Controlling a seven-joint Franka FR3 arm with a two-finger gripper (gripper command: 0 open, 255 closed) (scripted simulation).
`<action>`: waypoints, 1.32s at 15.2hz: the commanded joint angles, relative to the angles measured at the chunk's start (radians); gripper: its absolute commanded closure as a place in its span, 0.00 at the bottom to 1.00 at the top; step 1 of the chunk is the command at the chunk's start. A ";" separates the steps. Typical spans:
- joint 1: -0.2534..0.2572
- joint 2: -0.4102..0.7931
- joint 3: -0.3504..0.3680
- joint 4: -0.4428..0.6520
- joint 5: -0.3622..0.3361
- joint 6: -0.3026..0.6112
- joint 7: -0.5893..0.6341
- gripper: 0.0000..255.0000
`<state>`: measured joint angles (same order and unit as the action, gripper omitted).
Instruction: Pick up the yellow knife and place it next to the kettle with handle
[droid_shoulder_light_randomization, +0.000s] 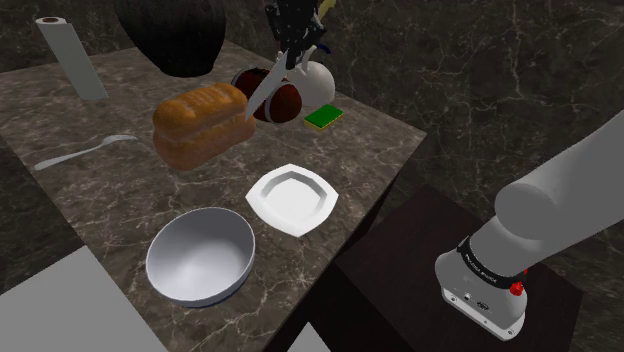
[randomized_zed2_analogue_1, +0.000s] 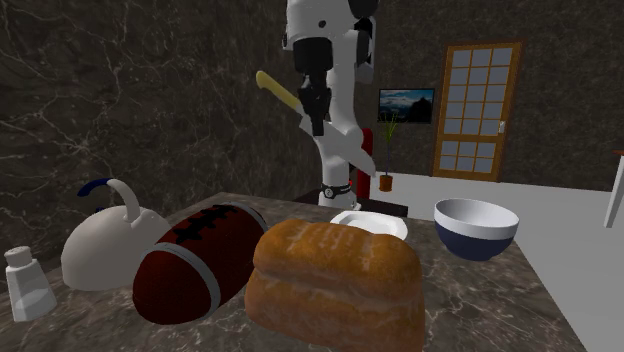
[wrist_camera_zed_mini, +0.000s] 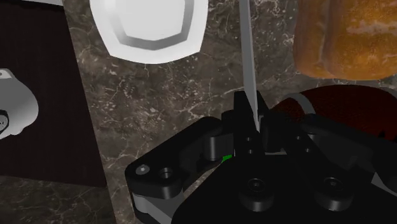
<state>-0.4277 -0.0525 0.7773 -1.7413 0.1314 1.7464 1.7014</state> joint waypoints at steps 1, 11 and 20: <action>-0.028 -0.045 -0.038 -0.032 0.033 -0.009 -0.074 1.00; -0.125 -0.164 -0.223 -0.146 0.088 -0.038 -0.370 1.00; -0.119 -0.166 -0.215 -0.268 0.096 0.081 -0.384 1.00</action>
<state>-0.5467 -0.2206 0.5615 -1.9960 0.2273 1.8122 1.3199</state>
